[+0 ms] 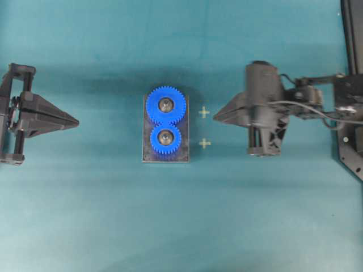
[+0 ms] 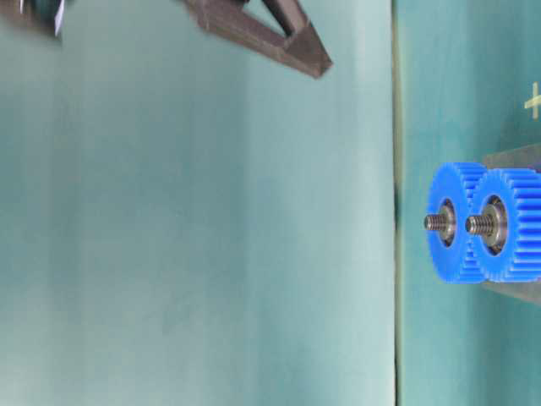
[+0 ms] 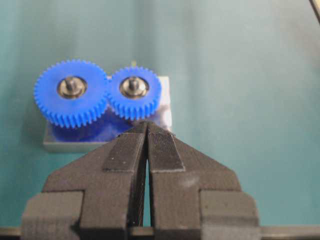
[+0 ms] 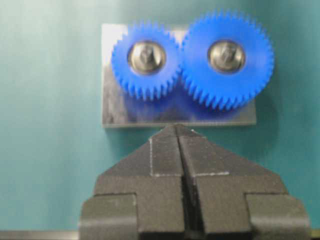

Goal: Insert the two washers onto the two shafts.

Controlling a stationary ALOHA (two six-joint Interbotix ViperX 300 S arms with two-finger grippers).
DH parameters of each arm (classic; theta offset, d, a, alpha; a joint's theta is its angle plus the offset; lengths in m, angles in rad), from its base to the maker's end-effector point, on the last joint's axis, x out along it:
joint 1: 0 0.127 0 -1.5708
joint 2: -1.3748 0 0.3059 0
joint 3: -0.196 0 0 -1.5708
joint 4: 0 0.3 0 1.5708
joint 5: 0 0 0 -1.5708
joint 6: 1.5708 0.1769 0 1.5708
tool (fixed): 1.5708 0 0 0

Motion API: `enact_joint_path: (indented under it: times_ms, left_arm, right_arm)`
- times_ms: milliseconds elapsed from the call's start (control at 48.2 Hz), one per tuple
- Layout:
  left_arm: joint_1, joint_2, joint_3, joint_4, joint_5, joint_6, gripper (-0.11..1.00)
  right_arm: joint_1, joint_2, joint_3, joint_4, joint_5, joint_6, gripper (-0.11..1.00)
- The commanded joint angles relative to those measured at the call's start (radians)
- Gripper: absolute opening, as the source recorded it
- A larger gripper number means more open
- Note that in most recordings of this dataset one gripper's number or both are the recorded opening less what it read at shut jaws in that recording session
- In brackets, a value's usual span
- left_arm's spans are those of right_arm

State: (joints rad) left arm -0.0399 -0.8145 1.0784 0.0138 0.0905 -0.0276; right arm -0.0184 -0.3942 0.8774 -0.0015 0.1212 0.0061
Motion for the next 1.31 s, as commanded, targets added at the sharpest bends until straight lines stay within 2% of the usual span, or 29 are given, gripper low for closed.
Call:
enact_joint_path:
  times_ms: [0, 187, 498, 726, 892, 976, 1287]
  left_arm:
    - [-0.002, 0.005, -0.009, 0.003, -0.018, -0.006, 0.00]
    - [-0.002, 0.000, 0.014, 0.003, -0.055, -0.012, 0.00]
    - [-0.002, -0.006, 0.054, 0.002, -0.052, -0.014, 0.00]
    - [0.015, -0.101, 0.094, 0.003, -0.089, -0.028, 0.00]
    - [0.021, -0.167, 0.103, 0.003, -0.035, -0.048, 0.00]
    - [0.021, -0.166, 0.095, 0.003, 0.000, -0.051, 0.00]
    - [0.021, -0.140, 0.092, 0.003, 0.006, -0.052, 0.00]
  right_arm:
    - [-0.003, -0.037, 0.046, 0.006, -0.084, 0.011, 0.01]
    - [-0.003, -0.055, 0.109, 0.021, -0.124, 0.012, 0.01]
    - [-0.003, -0.055, 0.112, 0.021, -0.130, 0.011, 0.01]
    - [0.005, -0.055, 0.121, 0.021, -0.169, 0.011, 0.01]
    - [0.006, -0.057, 0.127, 0.021, -0.187, 0.009, 0.01]
    - [0.006, -0.057, 0.129, 0.021, -0.187, 0.009, 0.01]
    - [0.009, -0.058, 0.135, 0.021, -0.221, 0.011, 0.01]
